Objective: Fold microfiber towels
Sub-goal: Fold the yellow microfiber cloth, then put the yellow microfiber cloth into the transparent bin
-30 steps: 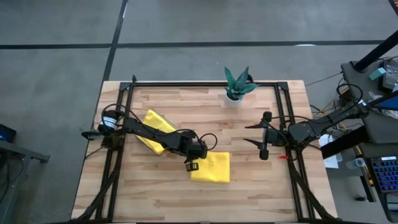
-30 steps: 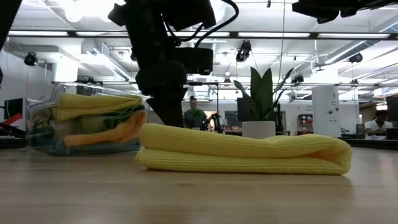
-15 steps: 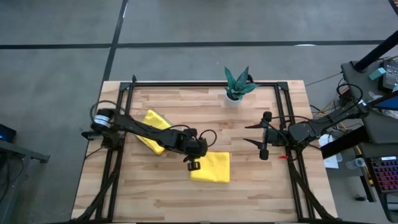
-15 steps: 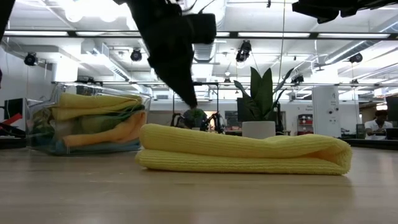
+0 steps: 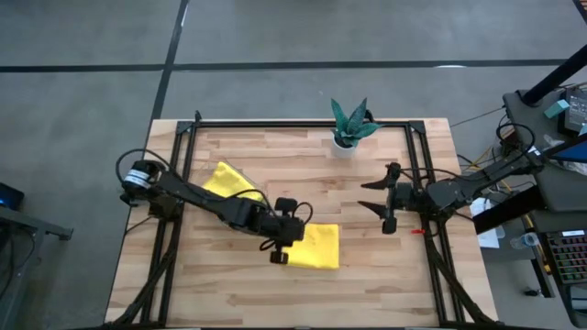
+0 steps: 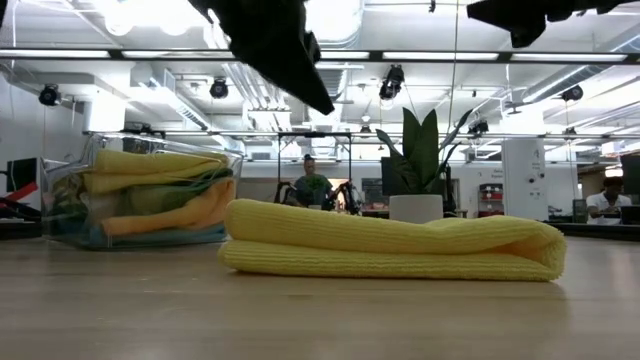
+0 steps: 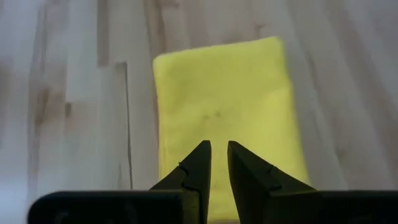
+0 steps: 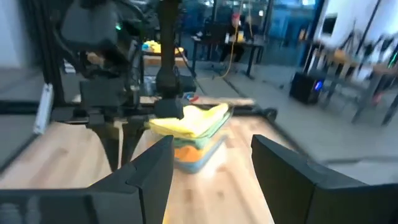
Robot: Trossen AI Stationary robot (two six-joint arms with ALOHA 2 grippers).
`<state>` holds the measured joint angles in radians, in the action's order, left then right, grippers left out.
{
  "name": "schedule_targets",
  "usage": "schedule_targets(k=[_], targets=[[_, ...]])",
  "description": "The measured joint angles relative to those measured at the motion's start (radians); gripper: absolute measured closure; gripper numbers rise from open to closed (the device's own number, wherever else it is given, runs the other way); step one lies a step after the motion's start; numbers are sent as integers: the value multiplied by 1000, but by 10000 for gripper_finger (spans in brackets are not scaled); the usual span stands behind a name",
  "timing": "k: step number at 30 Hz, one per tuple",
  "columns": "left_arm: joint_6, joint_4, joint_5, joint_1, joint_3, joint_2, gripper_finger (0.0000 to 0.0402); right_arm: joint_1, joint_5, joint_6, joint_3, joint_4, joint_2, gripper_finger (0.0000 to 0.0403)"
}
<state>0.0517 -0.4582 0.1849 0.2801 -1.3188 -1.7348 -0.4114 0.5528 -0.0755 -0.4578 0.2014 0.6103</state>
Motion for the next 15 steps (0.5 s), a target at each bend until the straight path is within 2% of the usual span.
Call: schedule_targets(k=[9, 15], targets=[[-128, 6, 0, 80, 17, 47, 362, 0, -4, 570, -1, -43, 132, 197], [-168, 6, 1, 111, 22, 67, 362, -1, -103, 849, -34, -63, 292, 197]])
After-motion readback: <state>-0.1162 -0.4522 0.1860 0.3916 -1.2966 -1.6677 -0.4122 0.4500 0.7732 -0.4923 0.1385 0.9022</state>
